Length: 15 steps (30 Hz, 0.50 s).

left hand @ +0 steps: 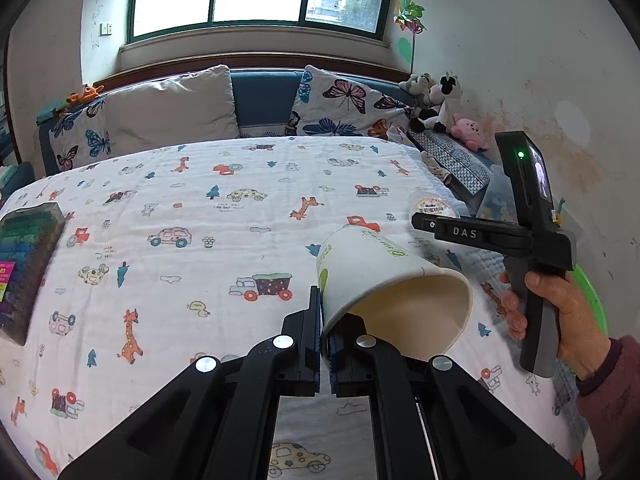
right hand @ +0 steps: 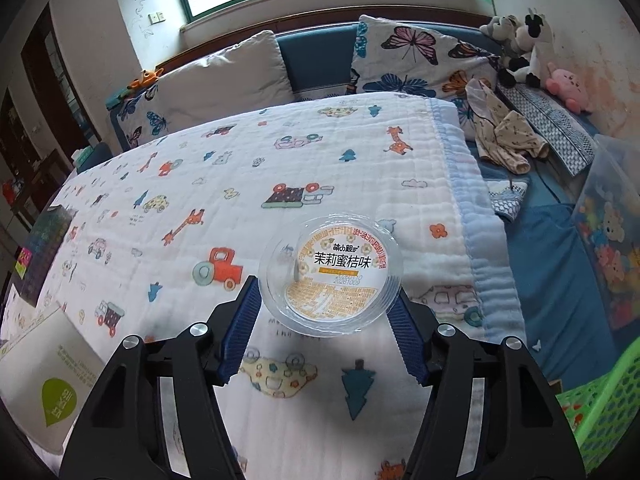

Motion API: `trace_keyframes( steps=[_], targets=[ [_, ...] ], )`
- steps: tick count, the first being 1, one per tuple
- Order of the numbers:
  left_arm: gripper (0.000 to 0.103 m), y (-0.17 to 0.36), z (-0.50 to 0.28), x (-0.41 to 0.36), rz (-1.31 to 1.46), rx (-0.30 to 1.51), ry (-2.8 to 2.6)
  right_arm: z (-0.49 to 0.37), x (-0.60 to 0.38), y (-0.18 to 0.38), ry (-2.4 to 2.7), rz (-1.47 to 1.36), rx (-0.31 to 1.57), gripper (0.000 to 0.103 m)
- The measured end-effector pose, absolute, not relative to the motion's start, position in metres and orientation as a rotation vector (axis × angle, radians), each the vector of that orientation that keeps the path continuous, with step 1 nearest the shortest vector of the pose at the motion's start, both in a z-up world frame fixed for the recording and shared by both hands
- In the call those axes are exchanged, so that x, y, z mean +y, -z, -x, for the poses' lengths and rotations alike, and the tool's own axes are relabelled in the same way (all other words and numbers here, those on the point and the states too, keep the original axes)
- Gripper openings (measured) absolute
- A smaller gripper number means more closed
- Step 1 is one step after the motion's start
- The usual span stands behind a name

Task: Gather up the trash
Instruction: 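Grasp the clear round tub with the right tool, then drop the clear tub into the basket while the left tool carries the paper cup over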

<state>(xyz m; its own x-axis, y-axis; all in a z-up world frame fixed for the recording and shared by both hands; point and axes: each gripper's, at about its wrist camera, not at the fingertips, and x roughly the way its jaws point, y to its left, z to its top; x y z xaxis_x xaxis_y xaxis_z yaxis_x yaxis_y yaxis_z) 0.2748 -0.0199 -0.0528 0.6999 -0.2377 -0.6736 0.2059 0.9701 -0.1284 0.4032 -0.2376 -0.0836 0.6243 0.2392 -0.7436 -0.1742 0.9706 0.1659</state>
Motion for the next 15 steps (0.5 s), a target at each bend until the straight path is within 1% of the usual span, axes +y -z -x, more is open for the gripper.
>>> trace_keyframes(
  steps=[8,15],
  targets=[
    [0.003,0.051,-0.265,-0.035,0.041,0.756,0.274,-0.357,-0.261,0.07,-0.227,-0.093,0.849,0.063],
    [0.003,0.049,-0.249,-0.059,0.03,0.754,0.316,-0.299,-0.292,0.059,-0.188,-0.103,0.826,0.063]
  ],
)
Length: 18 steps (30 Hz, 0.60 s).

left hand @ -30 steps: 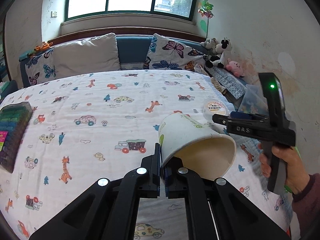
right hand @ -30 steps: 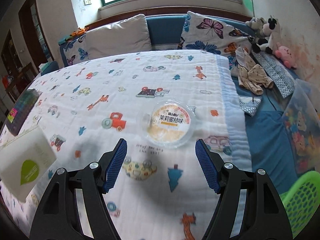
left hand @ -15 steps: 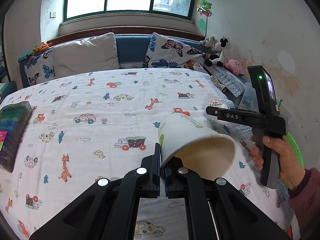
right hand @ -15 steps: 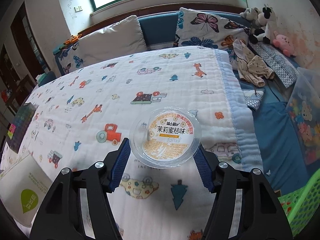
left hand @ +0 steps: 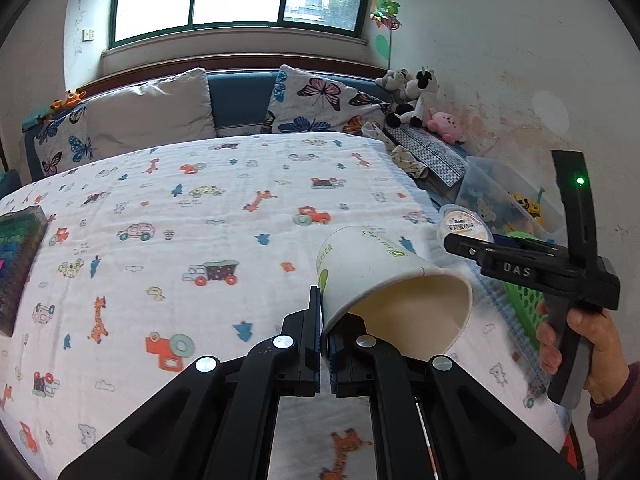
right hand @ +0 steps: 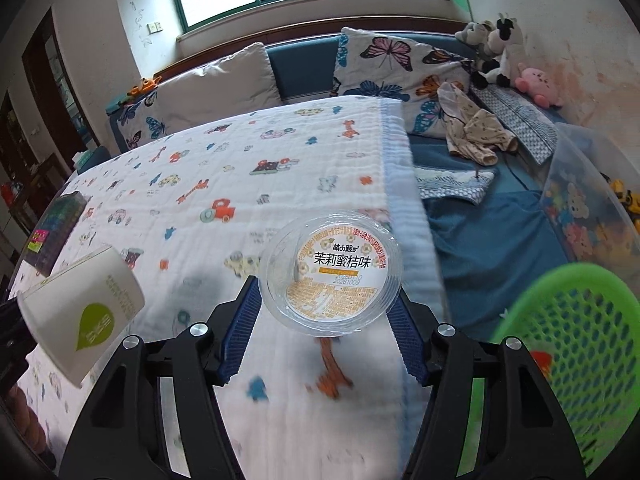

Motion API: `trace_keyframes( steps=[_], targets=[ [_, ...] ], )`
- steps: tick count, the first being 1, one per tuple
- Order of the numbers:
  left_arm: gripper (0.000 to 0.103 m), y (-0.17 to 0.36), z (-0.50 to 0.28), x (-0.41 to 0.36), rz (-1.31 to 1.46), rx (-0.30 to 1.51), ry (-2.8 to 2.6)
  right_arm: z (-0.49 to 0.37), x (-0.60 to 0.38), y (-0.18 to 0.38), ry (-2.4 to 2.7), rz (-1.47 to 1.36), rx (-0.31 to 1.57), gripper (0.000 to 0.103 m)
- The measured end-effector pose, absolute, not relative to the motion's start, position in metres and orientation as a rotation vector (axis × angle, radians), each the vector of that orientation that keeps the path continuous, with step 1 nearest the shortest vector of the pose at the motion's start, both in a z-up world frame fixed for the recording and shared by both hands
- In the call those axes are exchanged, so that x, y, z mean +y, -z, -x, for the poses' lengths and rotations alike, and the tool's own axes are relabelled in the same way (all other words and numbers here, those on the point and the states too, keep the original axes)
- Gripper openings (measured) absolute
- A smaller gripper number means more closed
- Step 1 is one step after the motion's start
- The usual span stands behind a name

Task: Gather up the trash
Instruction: 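Drop the clear tub into the basket while the left tool carries the paper cup over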

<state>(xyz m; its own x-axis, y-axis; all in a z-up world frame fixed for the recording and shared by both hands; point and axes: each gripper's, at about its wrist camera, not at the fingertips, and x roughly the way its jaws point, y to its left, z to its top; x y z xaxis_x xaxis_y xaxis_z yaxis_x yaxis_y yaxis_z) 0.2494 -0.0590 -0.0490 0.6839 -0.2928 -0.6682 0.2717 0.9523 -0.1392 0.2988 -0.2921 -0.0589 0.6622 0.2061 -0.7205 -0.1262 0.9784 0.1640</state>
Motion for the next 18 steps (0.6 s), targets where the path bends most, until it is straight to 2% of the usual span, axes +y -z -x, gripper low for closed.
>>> trace_keyframes(
  steps=[18],
  targets=[
    [0.003,0.032,-0.203,-0.157,-0.024,0.731,0.501,-0.169,-0.407,0.047,0.03,-0.133,0.813,0.063]
  ],
)
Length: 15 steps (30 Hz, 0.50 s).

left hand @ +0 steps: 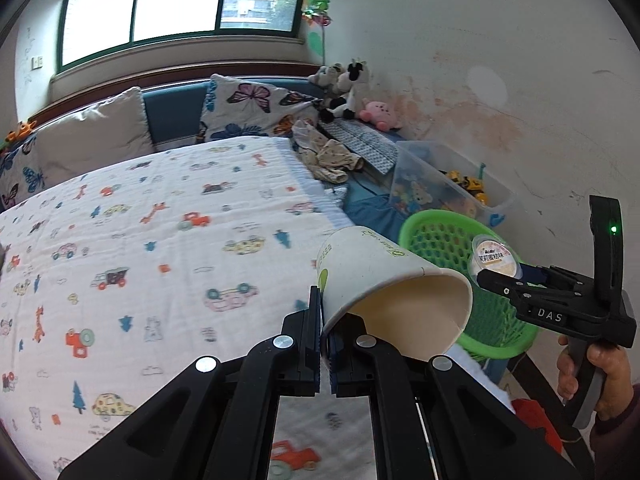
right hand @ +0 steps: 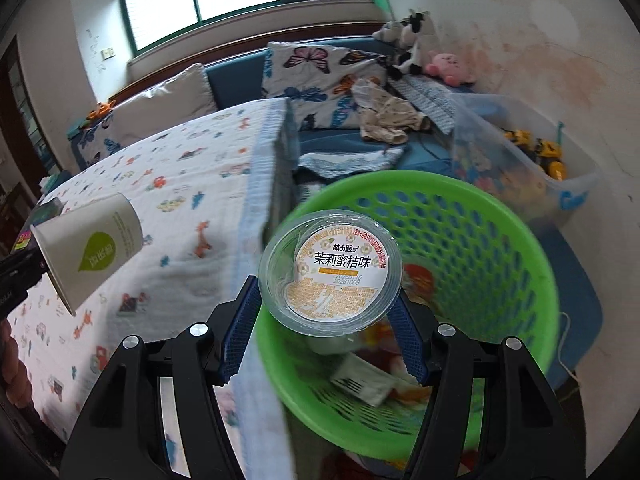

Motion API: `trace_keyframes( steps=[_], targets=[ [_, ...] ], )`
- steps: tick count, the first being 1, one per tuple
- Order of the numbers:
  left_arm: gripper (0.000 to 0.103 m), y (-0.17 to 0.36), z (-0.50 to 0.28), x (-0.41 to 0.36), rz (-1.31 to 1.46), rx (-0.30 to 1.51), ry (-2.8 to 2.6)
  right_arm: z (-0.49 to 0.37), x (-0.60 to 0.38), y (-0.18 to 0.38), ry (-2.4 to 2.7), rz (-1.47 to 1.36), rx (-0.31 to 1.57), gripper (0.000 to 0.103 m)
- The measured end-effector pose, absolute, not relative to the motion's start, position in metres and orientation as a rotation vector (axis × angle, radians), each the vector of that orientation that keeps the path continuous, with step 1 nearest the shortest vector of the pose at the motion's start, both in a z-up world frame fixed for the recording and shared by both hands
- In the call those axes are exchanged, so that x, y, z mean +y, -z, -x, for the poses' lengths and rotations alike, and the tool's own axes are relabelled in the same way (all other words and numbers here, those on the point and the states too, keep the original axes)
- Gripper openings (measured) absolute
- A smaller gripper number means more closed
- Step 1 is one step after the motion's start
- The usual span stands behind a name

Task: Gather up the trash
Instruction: 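Drop the clear tub into the basket while the left tool carries the paper cup over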

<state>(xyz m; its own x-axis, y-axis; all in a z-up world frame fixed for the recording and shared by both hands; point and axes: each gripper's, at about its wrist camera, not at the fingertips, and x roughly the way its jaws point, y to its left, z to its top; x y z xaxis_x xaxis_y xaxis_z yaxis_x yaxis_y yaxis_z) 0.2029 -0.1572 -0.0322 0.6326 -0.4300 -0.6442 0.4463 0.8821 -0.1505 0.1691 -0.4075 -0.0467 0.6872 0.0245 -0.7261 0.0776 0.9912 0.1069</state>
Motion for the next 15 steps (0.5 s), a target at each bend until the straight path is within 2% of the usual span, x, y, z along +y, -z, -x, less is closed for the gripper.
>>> trace_keyframes(
  steps=[9,13,15],
  targets=[
    [0.003,0.03,-0.192,-0.212,-0.079,0.73,0.572,-0.146,-0.455,0.054,0.127,-0.162,0.819,0.064],
    [0.003,0.031,-0.193,-0.23,-0.098,0.732,0.59,-0.141,-0.466,0.056,0.146,-0.18,0.809,0.072],
    [0.003,0.031,-0.195,-0.238,-0.103,0.735,0.597,-0.139,-0.471,0.056,0.146,-0.192,0.805,0.072]
  ],
)
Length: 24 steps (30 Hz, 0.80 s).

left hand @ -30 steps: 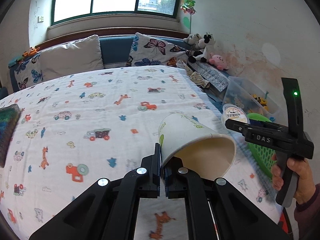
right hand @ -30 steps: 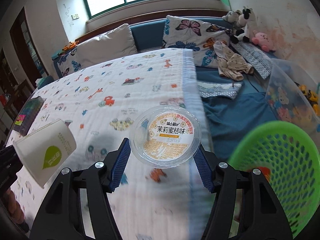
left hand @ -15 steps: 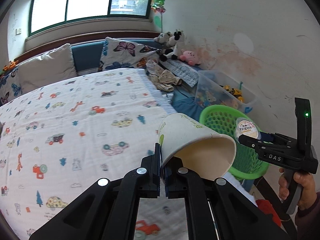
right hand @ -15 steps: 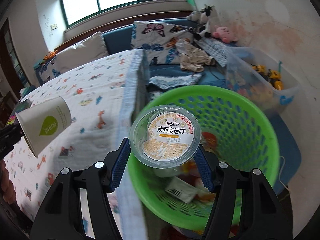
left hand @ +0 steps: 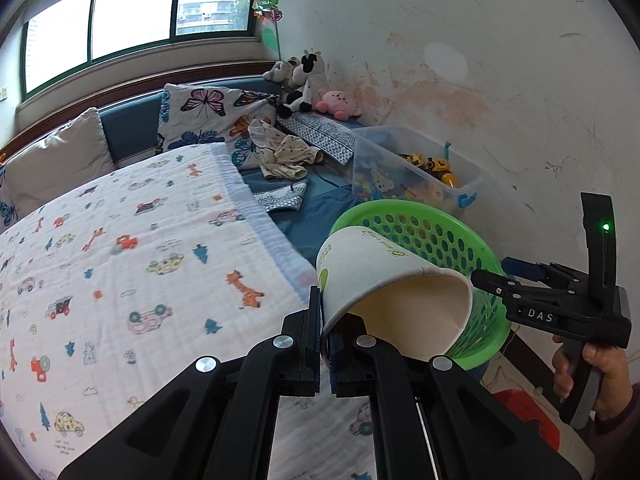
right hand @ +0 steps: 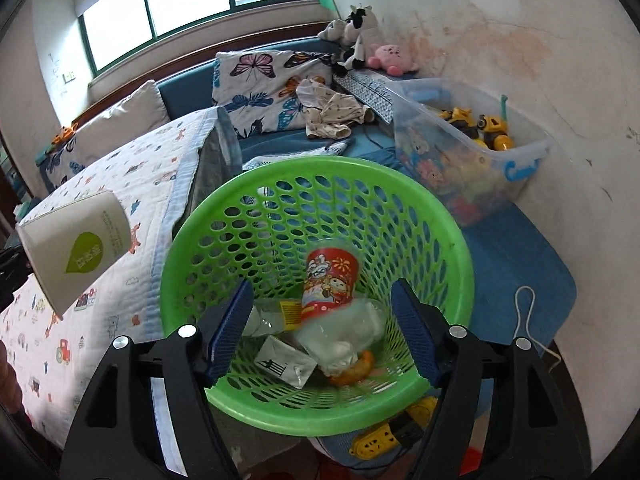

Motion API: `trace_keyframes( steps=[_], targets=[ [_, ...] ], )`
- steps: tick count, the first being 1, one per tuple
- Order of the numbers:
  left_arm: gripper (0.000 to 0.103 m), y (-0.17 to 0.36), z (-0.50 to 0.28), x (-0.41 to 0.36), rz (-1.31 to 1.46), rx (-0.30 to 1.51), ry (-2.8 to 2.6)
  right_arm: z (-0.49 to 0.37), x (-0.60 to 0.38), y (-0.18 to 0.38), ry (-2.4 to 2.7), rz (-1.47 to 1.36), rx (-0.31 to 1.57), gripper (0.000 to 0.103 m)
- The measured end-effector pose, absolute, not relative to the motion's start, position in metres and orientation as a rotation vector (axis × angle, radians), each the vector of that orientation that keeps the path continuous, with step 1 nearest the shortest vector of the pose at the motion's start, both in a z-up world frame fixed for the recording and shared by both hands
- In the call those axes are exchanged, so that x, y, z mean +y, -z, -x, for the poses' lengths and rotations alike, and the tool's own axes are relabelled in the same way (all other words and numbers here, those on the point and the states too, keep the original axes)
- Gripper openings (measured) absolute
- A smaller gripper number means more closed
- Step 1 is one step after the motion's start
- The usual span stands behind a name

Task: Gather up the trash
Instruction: 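Drop the clear tub into the basket while the left tool carries the paper cup over, then release the white paper cup into the green basket with the left tool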

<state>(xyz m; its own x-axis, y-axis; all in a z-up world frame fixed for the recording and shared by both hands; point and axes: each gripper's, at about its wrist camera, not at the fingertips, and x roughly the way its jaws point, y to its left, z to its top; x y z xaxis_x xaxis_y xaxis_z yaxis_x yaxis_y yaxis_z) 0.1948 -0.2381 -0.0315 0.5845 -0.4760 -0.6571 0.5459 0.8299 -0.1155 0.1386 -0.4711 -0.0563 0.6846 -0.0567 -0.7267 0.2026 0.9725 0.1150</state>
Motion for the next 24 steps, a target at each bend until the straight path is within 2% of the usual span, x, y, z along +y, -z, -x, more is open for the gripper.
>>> trace_keyframes(
  steps=[24],
  targets=[
    [0.003,0.058,-0.202,-0.319,-0.161,0.813,0.678,-0.093,-0.493,0.037,0.159,-0.233,0.733,0.075]
  ],
)
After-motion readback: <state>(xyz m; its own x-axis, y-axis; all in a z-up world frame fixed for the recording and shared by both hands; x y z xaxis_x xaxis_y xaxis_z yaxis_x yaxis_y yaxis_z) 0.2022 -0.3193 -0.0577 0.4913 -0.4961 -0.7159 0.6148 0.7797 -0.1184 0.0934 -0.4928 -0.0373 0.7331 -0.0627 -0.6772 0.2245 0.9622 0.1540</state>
